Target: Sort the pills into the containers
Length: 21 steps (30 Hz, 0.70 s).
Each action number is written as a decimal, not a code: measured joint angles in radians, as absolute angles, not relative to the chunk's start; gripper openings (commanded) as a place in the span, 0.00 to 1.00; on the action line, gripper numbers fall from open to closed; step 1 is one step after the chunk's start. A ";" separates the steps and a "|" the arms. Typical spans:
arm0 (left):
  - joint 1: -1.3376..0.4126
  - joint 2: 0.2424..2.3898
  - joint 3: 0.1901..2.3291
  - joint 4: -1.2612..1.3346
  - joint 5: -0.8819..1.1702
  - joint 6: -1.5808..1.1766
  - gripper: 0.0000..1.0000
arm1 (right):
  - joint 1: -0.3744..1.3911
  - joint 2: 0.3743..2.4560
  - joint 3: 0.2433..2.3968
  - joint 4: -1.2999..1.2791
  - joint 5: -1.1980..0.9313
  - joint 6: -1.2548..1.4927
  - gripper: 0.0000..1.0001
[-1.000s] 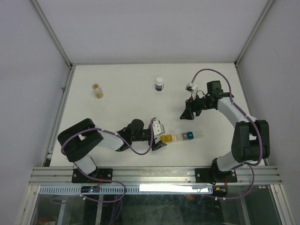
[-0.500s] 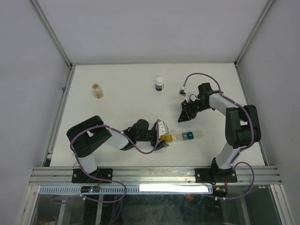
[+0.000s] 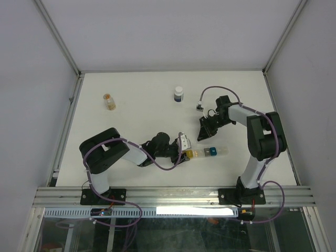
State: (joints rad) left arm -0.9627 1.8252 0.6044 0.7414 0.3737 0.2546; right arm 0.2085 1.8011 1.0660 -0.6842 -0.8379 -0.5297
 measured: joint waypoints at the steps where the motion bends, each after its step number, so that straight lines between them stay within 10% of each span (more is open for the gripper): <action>1: -0.963 1.827 0.607 0.741 0.373 0.253 0.48 | 0.213 1.807 1.068 -0.685 -0.838 -0.530 0.13; 21: -0.963 1.833 0.627 0.723 0.373 0.252 0.34 | 0.255 1.814 1.118 -0.975 -0.986 -0.807 0.04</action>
State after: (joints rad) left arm -0.9627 1.8328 0.6270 0.7231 0.3729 0.2520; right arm 0.2554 1.8137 1.1175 -0.9749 -0.9863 -0.8070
